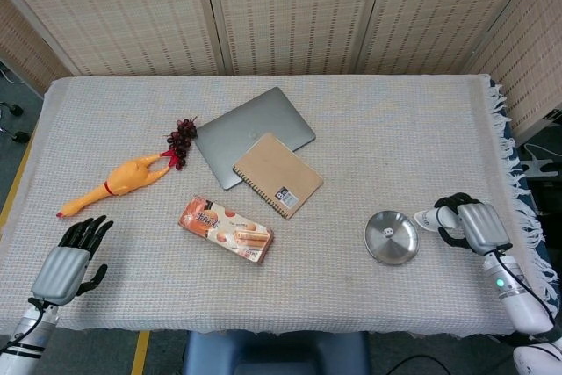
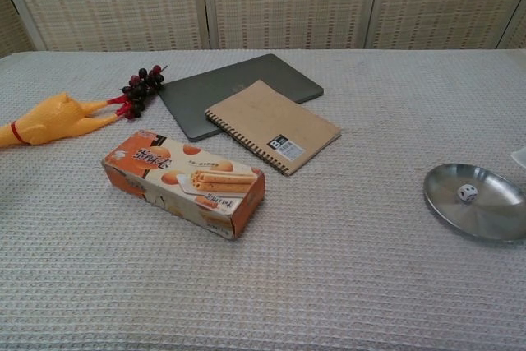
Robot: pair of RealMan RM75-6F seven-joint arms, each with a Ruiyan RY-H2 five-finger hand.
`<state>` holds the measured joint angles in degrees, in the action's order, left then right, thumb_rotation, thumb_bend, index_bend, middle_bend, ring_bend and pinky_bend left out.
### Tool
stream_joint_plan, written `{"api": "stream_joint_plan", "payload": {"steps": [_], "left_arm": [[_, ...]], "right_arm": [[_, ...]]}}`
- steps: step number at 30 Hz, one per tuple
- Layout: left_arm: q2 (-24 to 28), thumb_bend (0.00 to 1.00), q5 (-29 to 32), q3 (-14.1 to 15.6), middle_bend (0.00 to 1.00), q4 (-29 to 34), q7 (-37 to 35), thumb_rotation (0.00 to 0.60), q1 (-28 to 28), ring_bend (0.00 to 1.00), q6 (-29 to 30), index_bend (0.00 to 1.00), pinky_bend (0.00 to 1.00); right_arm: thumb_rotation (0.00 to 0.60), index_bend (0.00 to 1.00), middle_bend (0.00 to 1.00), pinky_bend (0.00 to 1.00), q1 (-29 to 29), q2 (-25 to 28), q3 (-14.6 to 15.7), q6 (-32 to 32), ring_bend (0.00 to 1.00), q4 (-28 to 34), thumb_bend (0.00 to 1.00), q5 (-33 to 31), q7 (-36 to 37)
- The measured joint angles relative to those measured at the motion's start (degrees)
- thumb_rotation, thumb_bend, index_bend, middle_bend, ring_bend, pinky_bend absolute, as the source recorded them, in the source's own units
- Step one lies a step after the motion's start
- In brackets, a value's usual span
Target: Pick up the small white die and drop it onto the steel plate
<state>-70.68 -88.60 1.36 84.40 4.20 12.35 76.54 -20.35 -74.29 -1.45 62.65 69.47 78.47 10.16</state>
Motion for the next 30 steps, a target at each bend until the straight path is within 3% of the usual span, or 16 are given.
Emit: {"api": "stream_joint_plan", "payload": {"steps": [3,6,8,15,20,26,30], "left_arm": [[-0.1,0.42,0.1,0.0,0.00,-0.2,0.0,0.600,0.1,0.00,-0.4,0.00,0.09],[-0.2,0.42,0.3,0.0,0.00,-0.2,0.0,0.600,0.3,0.00,-0.6,0.00,0.09],[-0.2,0.42,0.4,-0.1,0.00,-0.3,0.0,0.600,0.2,0.00,-0.6,0.00,0.10],[0.0,0.42,0.4,-0.1,0.00,-0.1,-0.1,0.600,0.1,0.00,-0.3,0.00,0.10],[0.1,0.42,0.3,-0.2,0.00,0.0,-0.2,0.600,0.0,0.00,0.1,0.00,0.10],[0.5,0.42,-0.5,-0.2,0.00,0.3,-0.8,0.600,-0.4,0.00,1.7,0.00,0.10],[0.7,0.42,-1.7,-0.5,0.00,0.5,-1.4,0.600,-1.1,0.00,4.7,0.00,0.10]], "right_arm": [[0.600,0.26,0.26,0.33,0.6,-2.5,0.0,-1.2,0.15,-4.4,0.27,-1.8,-3.1],[0.600,0.07,0.13,0.26,1.0,-4.6,0.1,-3.0,0.05,-6.9,0.27,-2.8,-4.4],[0.600,0.00,0.05,0.22,1.1,-4.6,0.4,-4.5,0.01,-7.0,0.27,-3.0,-4.4],[0.600,0.00,0.00,0.14,2.6,-2.9,0.8,-1.6,0.00,-3.9,0.27,-1.5,-3.8],[0.600,0.00,0.00,0.02,6.0,-0.1,0.9,7.2,0.00,1.7,0.27,0.3,-5.6],[0.600,0.00,0.00,0.00,12.6,2.1,1.4,24.2,0.00,10.8,0.27,4.6,-13.7],[0.600,0.00,0.00,0.00,16.2,3.4,2.0,30.3,0.00,16.5,0.27,7.3,-19.6]]}}
